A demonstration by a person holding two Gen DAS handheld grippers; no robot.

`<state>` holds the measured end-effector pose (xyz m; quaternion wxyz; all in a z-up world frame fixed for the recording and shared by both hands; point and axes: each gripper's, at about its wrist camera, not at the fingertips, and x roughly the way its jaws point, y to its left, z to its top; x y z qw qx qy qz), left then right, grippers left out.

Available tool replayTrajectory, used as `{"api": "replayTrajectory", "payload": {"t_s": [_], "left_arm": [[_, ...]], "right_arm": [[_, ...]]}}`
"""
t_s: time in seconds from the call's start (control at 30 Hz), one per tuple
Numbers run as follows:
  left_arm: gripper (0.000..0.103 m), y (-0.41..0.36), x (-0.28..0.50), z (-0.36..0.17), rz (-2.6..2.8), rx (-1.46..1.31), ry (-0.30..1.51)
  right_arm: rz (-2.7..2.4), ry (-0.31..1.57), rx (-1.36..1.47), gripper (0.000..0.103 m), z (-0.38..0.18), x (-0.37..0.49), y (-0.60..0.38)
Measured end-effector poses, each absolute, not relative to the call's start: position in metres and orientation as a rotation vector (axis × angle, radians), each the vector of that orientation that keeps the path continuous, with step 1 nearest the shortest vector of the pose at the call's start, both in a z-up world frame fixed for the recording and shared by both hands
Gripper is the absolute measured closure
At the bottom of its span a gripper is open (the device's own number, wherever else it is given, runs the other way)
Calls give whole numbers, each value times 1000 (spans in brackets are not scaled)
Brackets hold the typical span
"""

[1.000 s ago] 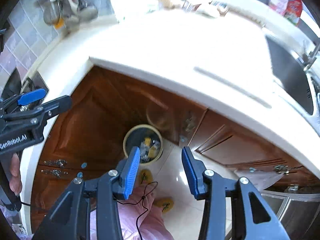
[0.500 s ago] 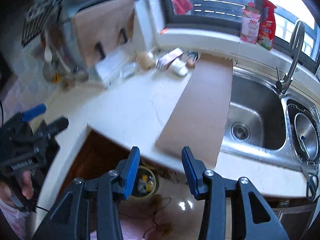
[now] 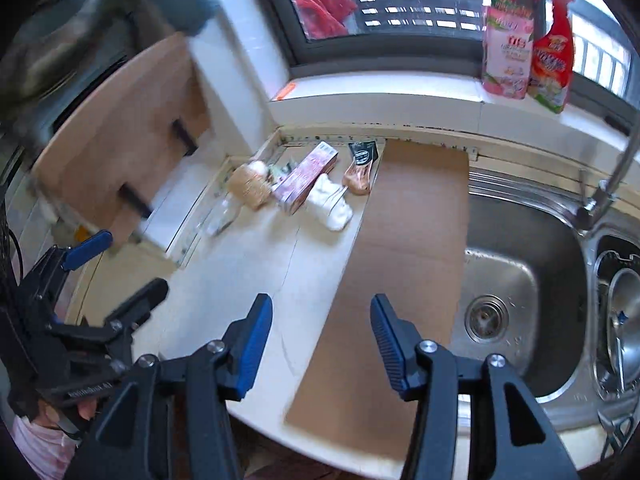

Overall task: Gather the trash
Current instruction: 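Raise both tools back up toward the counter, then grasp the pink juice carton with the left tool while the right tool grasps the white paper wrapper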

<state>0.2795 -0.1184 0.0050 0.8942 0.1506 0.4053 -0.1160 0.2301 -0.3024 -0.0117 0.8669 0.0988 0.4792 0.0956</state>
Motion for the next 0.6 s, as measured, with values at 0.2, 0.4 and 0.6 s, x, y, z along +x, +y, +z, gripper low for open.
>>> {"api": "replayTrajectory", "payload": {"t_s": [0.2, 0.4, 0.6], "left_arm": [[6, -148, 375, -42, -277, 419, 887], [13, -158, 447, -95, -316, 380, 1000], [28, -153, 479, -137, -318, 341, 1089]], "right_arm": [[206, 1063, 330, 52, -49, 316, -316], [251, 1138, 439, 51, -95, 383, -315], [264, 1209, 512, 51, -138, 429, -307]]}}
